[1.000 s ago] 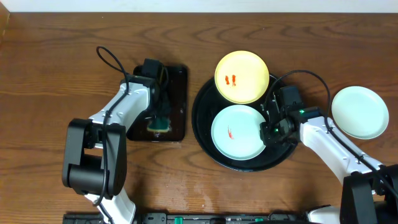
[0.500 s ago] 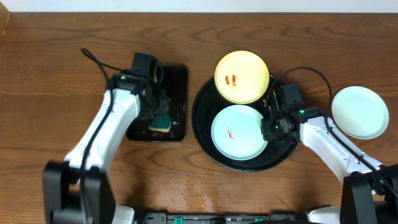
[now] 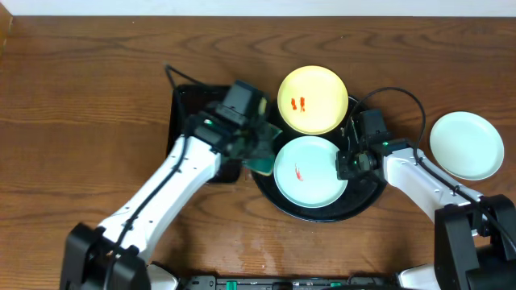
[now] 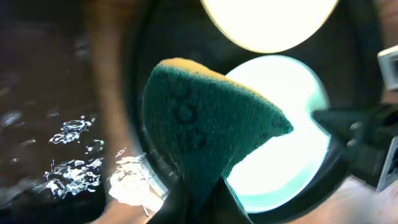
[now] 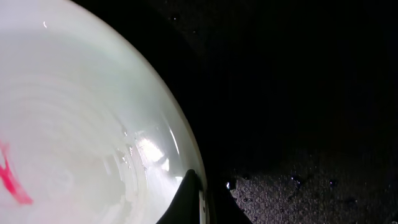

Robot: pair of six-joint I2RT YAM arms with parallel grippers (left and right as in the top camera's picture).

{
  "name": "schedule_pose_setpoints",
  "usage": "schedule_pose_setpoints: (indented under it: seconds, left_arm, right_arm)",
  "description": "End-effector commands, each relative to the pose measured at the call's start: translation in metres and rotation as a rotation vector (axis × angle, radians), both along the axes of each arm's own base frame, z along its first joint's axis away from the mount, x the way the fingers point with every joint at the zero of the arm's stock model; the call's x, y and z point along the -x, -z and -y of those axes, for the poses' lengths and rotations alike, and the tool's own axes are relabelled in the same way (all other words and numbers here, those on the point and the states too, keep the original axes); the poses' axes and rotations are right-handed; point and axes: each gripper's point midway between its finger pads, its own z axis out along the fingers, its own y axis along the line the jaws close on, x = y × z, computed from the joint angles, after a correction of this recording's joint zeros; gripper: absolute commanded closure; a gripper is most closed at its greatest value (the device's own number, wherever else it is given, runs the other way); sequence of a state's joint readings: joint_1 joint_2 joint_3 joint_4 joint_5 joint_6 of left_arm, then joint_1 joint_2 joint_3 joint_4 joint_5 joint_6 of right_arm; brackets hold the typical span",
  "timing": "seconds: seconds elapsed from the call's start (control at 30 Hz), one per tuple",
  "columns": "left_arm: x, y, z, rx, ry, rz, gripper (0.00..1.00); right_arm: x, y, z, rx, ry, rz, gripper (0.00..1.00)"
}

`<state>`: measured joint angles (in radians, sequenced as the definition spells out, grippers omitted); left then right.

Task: Clean dirty plates on tray and stack at the side
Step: 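Scrub the pale green plate on the round tray with the sponge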

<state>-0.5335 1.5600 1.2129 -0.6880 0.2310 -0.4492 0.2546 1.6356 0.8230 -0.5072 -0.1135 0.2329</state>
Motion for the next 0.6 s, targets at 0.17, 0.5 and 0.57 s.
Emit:
schedule_pose_setpoints:
  seconds: [0.17, 0.5, 0.57]
  left_arm:
    - [0.006, 0.060, 0.062, 0.056, -0.094, -0.125, 0.92]
    - [0.032, 0.133, 0.112, 0.071, -0.020, -0.260, 0.93]
    - [0.032, 0.146, 0.093, -0.004, -0.060, -0.279, 0.93]
  right_arm:
    - [0.003, 0.008, 0.002, 0.000, 0.044, -0.025, 0.99]
    - [0.005, 0.008, 0.002, 0.002, 0.043, -0.032, 0.99]
    - [0.005, 0.008, 0.002, 0.003, 0.043, -0.034, 0.99]
